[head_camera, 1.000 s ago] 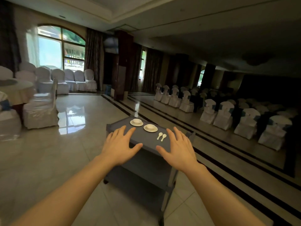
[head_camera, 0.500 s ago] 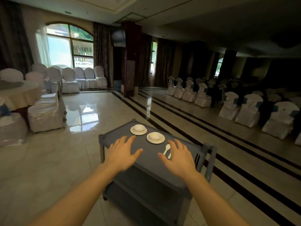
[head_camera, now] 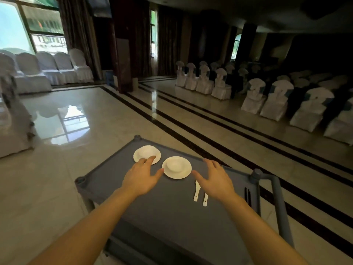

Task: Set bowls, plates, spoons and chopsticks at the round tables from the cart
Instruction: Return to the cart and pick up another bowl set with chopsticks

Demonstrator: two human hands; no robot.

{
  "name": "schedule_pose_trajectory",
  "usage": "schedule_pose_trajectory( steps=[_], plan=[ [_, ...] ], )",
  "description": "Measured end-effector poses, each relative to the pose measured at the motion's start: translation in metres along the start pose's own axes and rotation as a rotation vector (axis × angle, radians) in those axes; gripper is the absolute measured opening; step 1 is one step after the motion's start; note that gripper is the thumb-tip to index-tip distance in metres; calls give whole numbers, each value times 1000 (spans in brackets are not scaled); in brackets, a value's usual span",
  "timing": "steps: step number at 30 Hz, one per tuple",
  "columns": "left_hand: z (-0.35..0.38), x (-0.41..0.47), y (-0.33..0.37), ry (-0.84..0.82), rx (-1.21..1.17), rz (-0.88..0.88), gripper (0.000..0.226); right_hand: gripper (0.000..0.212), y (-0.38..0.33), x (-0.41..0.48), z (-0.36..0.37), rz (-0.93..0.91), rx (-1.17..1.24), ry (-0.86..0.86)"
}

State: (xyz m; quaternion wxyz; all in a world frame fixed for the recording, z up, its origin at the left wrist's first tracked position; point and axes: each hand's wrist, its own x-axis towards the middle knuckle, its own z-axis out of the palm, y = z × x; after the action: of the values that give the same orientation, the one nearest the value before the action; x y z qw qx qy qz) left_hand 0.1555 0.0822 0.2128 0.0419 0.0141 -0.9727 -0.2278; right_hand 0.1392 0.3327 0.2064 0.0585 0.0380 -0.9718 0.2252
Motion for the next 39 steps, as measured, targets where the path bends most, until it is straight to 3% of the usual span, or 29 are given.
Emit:
schedule_pose_trajectory(
  steps=[10,18,23,28,39],
  plan=[
    [74,148,-42,-196,-163,-61,68,66,39,121,81,225,80,-128],
    [141,232,-57,-326,-226,-212,57,51,75,196,148,372,197,-240],
    [175,263,-63,-370,-291,-317,56,44,91,231,180,427,239,-297],
    [201,286,-71,-398,-364,-386,58,19,104,251,207,479,248,-343],
    [230,318,-88,-453,-575,-529,57,18,105,265,229,528,250,-341]
  ],
)
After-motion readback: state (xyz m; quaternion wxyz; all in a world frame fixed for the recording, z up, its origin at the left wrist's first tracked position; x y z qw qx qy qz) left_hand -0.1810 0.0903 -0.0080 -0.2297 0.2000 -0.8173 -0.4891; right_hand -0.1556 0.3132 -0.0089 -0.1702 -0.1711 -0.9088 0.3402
